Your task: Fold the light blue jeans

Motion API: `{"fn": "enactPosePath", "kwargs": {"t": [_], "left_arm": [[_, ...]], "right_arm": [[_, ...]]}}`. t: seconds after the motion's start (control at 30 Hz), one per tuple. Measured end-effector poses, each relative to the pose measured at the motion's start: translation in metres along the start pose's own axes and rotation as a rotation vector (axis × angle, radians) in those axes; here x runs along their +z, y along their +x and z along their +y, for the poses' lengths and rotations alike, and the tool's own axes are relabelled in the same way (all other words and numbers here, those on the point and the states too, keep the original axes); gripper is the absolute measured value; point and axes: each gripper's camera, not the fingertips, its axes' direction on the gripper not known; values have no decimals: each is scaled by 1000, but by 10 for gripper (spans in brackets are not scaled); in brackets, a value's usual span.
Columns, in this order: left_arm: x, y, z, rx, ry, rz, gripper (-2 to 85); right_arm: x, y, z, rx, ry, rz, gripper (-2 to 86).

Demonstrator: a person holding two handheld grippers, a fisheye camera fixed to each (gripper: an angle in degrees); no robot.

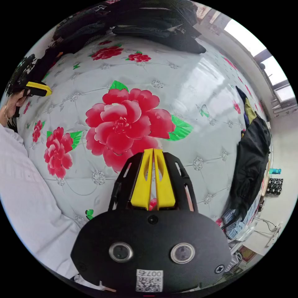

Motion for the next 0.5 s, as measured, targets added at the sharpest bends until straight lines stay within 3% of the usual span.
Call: {"fn": "enactPosePath", "kwargs": {"t": [0.13, 0.23, 0.37, 0.5], "left_arm": [[21, 42, 19, 5, -71, -26, -8], [28, 53, 20, 17, -72, -54, -9], [33, 61, 18, 39, -84, -56, -10], [38, 72, 21, 77, -91, -96, -9]], "right_arm": [[-6, 5, 5, 12, 76, 68, 4], [-17, 46, -2, 87, 65, -71, 16], [-31, 149, 26, 388, 106, -242, 48], [-53, 273, 111, 813, 192, -142, 77]]}}
